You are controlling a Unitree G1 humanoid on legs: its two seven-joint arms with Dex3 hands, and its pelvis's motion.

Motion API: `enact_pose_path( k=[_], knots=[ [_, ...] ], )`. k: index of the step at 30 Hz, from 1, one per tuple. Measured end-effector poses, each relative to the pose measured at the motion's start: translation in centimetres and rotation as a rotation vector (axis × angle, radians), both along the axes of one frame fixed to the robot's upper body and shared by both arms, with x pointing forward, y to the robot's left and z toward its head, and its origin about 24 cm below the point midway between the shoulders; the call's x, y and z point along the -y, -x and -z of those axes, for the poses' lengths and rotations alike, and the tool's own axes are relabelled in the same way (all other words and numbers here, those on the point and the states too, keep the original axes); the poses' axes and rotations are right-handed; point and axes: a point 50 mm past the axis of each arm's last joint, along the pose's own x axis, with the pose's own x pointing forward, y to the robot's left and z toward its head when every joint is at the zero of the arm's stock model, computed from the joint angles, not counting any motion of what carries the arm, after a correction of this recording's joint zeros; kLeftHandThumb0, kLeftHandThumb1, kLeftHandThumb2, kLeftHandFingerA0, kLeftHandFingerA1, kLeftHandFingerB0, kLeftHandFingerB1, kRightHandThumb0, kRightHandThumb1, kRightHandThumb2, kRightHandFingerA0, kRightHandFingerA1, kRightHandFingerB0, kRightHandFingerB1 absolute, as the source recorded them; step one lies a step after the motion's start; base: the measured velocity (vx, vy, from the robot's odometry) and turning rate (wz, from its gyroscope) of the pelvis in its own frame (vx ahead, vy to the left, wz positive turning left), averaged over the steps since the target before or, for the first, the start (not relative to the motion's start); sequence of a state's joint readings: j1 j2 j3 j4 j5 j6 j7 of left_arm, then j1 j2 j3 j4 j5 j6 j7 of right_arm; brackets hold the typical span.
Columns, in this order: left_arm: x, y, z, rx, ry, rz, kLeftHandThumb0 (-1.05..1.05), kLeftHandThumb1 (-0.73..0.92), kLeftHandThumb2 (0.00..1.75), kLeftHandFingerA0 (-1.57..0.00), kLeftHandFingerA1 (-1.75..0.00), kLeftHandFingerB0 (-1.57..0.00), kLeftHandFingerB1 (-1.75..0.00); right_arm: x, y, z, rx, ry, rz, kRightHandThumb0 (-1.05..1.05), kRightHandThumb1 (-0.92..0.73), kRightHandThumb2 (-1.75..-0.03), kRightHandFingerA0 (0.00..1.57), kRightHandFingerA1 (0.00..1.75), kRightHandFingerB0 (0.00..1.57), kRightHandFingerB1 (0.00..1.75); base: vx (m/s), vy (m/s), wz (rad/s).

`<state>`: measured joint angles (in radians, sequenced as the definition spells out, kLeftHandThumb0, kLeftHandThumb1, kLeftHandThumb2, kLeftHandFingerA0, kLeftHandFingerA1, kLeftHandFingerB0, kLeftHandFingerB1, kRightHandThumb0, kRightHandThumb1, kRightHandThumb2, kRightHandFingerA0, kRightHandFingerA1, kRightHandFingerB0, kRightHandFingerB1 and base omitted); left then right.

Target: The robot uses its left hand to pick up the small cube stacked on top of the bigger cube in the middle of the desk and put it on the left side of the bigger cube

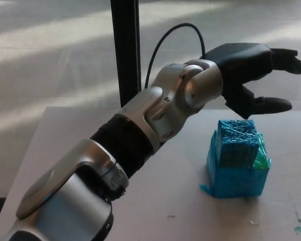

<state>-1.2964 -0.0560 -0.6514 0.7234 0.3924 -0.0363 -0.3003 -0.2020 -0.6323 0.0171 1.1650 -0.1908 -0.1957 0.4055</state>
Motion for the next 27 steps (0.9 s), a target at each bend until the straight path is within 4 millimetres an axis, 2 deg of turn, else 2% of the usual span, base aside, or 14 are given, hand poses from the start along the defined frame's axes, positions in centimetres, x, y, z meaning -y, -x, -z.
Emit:
enact_pose_path(
  k=[2, 3, 4, 7, 8, 11, 13, 14, 15, 22, 23, 25, 26, 27],
  knots=[
    [0.2, 0.0, 0.3, 0.005, -0.072, -0.011, -1.05, 0.56, 1.14, 0.00, -0.23, -0.02, -0.15, 0.0, 0.0, 0.0, -0.001, 0.002, -0.002, -0.53, -0.25, -0.87, 0.64, 0.88, 0.68, 0.72, 0.00, 0.000, 0.00],
    [0.3, 0.1, 0.5, 0.008, -0.104, -0.016, -1.05, 0.57, 1.15, 0.00, -0.24, -0.03, -0.13, 0.0, 0.0, 0.0, -0.002, 0.003, -0.004, -0.53, -0.32, -0.76, 0.60, 0.92, 0.71, 0.66, 0.00, 0.000, 0.00],
    [0.4, 0.1, 0.6, 0.012, -0.141, -0.022, -1.05, 0.53, 1.07, 0.00, -0.26, -0.04, -0.19, 0.0, 0.0, 0.0, -0.003, 0.003, -0.005, -0.53, -0.32, -0.75, 0.62, 0.89, 0.71, 0.65, 0.00, 0.000, 0.00],
    [0.4, 0.0, 1.3, 0.006, -0.228, -0.047, -1.05, 0.54, 1.11, 0.00, -0.23, -0.04, -0.15, 0.0, -0.1, 0.0, -0.004, 0.004, -0.006, -0.51, -0.31, -0.76, 0.63, 0.89, 0.71, 0.66, 0.00, 0.000, 0.00],
    [0.3, 0.0, 1.5, 0.003, -0.249, -0.054, -1.04, 0.55, 1.12, 0.00, -0.24, -0.06, -0.15, 0.0, -0.1, 0.0, -0.004, 0.004, -0.006, -0.49, -0.24, -0.89, 0.67, 0.86, 0.67, 0.74, 0.00, 0.000, 0.00],
    [0.1, -0.2, 2.1, -0.012, -0.326, -0.086, -1.05, 0.52, 1.07, 0.00, -0.27, -0.02, -0.18, 0.0, -0.2, -0.1, -0.004, 0.003, -0.004, -0.45, -0.29, -0.76, 0.59, 0.90, 0.71, 0.66, 0.00, 0.000, 0.00],
    [0.0, -0.2, 2.5, -0.019, -0.381, -0.108, -1.05, 0.55, 1.13, 0.00, -0.26, -0.03, -0.15, 0.0, -0.3, -0.1, -0.005, 0.002, -0.002, -0.51, -0.24, -0.89, 0.65, 0.85, 0.67, 0.73, 0.00, 0.000, 0.00],
    [-0.1, -0.3, 2.7, -0.023, -0.403, -0.116, -1.05, 0.51, 1.05, 0.00, -0.30, 0.00, -0.18, 0.0, -0.3, -0.1, -0.005, 0.002, -0.001, -0.53, -0.30, -0.72, 0.63, 0.94, 0.74, 0.64, 0.00, 0.000, 0.00],
    [-0.2, -0.3, 3.0, -0.027, -0.428, -0.124, -1.05, 0.56, 1.13, 0.00, -0.26, -0.05, -0.12, 0.0, -0.4, -0.2, -0.005, 0.002, 0.001, -0.54, -0.32, -0.71, 0.59, 0.93, 0.72, 0.63, 0.00, 0.000, 0.00],
    [-0.9, -0.5, 4.1, -0.022, -0.599, -0.184, -1.04, 0.57, 1.12, 0.00, -0.22, -0.09, -0.11, 0.0, -0.8, -0.5, -0.019, 0.025, -0.025, -0.57, -0.32, -0.72, 0.57, 0.93, 0.72, 0.66, 0.00, 0.000, 0.00],
    [-0.9, -0.4, 4.2, -0.021, -0.617, -0.188, -1.05, 0.58, 1.15, 0.00, -0.24, -0.08, -0.09, 0.0, -0.8, -0.5, -0.022, 0.030, -0.031, -0.57, -0.23, -0.85, 0.62, 0.89, 0.70, 0.72, 0.00, 0.000, 0.00],
    [-0.9, -0.4, 4.3, -0.014, -0.638, -0.194, -1.05, 0.60, 1.15, -0.02, -0.36, -0.03, -0.10, 0.0, -0.9, -0.5, -0.026, 0.035, -0.038, -0.55, -0.23, -0.85, 0.61, 0.88, 0.69, 0.71, 0.00, 0.000, 0.00],
    [-0.9, -0.4, 4.4, -0.013, -0.651, -0.199, -1.05, 0.63, 1.15, -0.18, -0.66, 0.00, -0.08, 0.0, -0.9, -0.5, -0.028, 0.036, -0.041, -0.52, -0.30, -0.73, 0.74, 1.00, 0.74, 0.64, 0.00, 0.000, 0.00],
    [-0.8, -0.3, 4.5, -0.015, -0.654, -0.200, -1.05, 0.79, 0.71, -0.21, -0.66, 0.00, -0.29, 0.0, -0.9, -0.6, -0.029, 0.037, -0.042, -0.54, -0.31, -0.73, 0.79, 1.02, 0.72, 0.64, 0.00, 0.000, 0.00]
  ],
)
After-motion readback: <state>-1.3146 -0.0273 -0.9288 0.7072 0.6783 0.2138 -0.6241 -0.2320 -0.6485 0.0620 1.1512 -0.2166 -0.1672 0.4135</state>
